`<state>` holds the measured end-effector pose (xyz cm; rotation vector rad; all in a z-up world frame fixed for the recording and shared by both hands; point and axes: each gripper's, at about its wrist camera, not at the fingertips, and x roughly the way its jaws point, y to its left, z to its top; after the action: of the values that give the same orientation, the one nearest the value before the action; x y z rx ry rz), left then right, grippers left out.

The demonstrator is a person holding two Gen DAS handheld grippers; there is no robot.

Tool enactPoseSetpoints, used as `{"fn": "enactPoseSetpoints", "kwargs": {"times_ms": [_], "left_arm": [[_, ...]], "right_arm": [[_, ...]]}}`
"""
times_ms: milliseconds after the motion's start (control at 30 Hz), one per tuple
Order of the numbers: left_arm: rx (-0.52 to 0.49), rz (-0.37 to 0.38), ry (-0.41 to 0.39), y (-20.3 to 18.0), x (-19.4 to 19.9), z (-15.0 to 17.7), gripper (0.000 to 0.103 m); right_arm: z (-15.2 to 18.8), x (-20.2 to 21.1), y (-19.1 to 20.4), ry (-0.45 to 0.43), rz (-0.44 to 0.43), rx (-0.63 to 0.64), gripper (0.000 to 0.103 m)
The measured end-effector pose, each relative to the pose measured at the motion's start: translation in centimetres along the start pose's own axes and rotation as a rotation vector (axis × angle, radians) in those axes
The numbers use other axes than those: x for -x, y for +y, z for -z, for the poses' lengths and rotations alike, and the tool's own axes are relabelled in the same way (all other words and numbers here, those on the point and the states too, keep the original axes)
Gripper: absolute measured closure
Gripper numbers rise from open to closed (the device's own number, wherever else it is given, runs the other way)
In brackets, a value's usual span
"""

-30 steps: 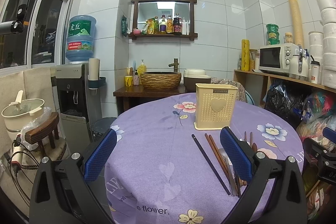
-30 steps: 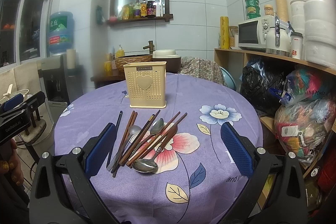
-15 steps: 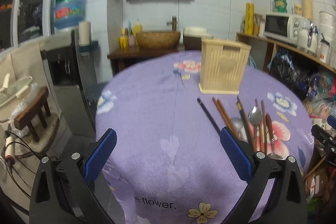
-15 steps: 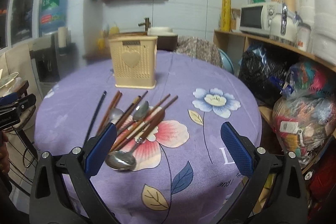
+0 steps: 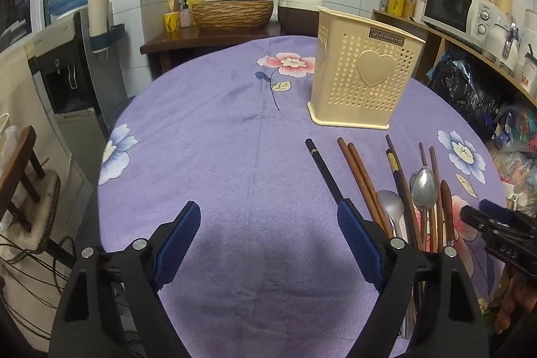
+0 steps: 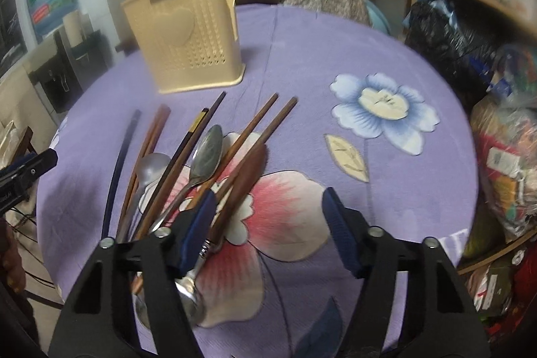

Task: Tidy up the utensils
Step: 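Close left tool on the black chopstick while right tool grasps the brown-handled spoon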

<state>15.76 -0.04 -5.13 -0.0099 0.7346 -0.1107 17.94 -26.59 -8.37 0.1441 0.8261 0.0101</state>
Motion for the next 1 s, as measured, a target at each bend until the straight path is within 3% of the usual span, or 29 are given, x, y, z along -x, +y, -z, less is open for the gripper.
{"fn": "enactPoseSetpoints", "kwargs": {"times_ms": [100, 400, 567, 800, 933, 1000], "left_arm": [[-0.007, -0.004, 0.015, -0.1, -0.4, 0.2, 0.020], [-0.016, 0.009, 0.029, 0.1, -0.8, -0.1, 0.020], [-0.027, 0.041, 0.057, -0.4, -1.3, -0.5, 0.021], [-0.016, 0.112, 0.150, -2.2, -4.4, -2.7, 0.039], [-0.049, 0.097, 0.184, -3.9, -6.6, -4.1, 0.047], [-0.051, 0.101, 0.219, -4.5, -7.9, -4.6, 0.057]], "right_arm": [[-0.1, -1.3, 0.9, 0.040, 0.005, 0.004, 0.060], [-0.8, -2.7, 1.3, 0.070, 0.001, -0.013, 0.080], [-2.1, -3.4, 0.2, 0.085, -0.024, -0.035, 0.082], [-3.3, -4.3, 0.5, 0.097, -0.022, -0.004, 0.082], [-3.5, -4.4, 0.5, 0.100, -0.021, 0.004, 0.082], [-3.5, -4.4, 0.4, 0.097, -0.024, 0.004, 0.082]]}}
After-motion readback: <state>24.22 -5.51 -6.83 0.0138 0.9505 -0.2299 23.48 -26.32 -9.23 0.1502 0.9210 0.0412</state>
